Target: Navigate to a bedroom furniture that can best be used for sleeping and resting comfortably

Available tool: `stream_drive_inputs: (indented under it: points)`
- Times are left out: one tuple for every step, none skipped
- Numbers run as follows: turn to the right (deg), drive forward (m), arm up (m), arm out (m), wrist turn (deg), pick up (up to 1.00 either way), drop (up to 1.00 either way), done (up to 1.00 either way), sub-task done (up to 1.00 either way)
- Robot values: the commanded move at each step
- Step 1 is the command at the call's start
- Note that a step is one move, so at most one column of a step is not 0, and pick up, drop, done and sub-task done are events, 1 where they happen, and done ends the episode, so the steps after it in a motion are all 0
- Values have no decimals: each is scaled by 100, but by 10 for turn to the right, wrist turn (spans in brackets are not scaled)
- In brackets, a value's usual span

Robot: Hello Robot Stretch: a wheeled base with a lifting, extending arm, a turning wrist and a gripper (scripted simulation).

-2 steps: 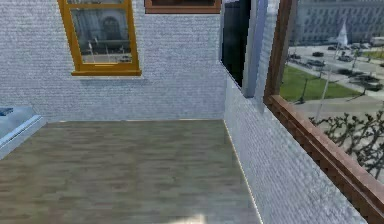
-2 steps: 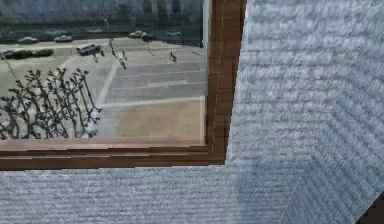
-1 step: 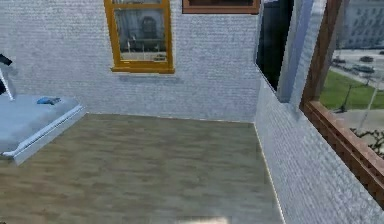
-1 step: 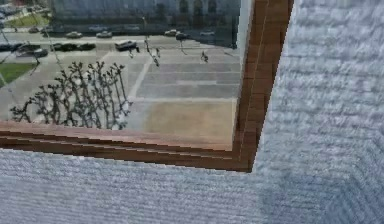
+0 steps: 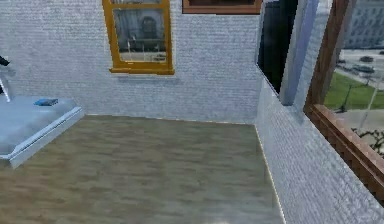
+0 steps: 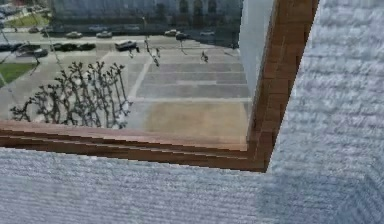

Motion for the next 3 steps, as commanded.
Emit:
stream_drive_inputs:
  points:
    - [-180,0,0,0,0,0,0,0,0]
    - [0,75,0,0,0,0,0,0,0]
    - [-450,0,0,0,0,0,0,0,0]
